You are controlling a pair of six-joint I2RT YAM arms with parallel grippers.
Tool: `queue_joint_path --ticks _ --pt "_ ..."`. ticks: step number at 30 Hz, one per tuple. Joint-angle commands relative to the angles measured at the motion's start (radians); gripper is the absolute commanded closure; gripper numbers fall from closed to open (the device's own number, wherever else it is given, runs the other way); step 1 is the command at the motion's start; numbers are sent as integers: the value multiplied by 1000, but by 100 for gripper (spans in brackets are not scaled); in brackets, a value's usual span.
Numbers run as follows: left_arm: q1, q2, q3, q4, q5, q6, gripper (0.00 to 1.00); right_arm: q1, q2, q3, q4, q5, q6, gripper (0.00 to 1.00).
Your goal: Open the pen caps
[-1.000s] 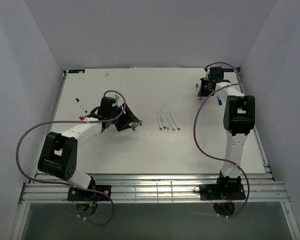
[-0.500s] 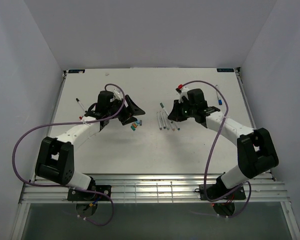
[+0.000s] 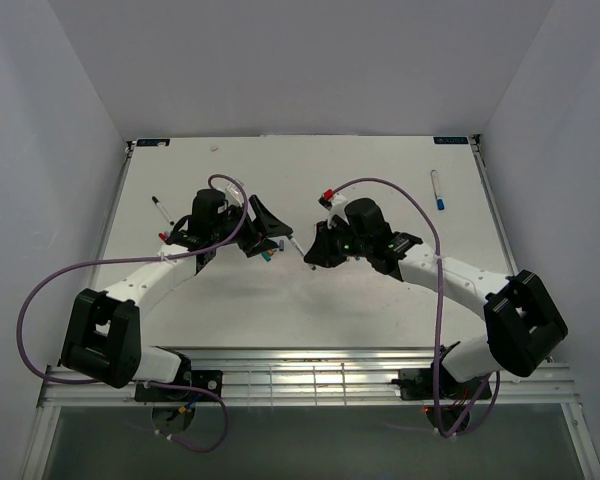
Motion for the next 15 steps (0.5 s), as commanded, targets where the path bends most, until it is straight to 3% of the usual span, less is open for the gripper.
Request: queue_joint_path --ticks 1,6,15 --pt "-10 -31 -12 24 7 -11 18 31 -1 31 57 11 29 92" --pt "-15 -30 -17 24 -9 -11 20 55 5 46 60 16 32 92" --pt "-16 -16 -21 34 -22 -9 32 68 19 48 77 2 41 92"
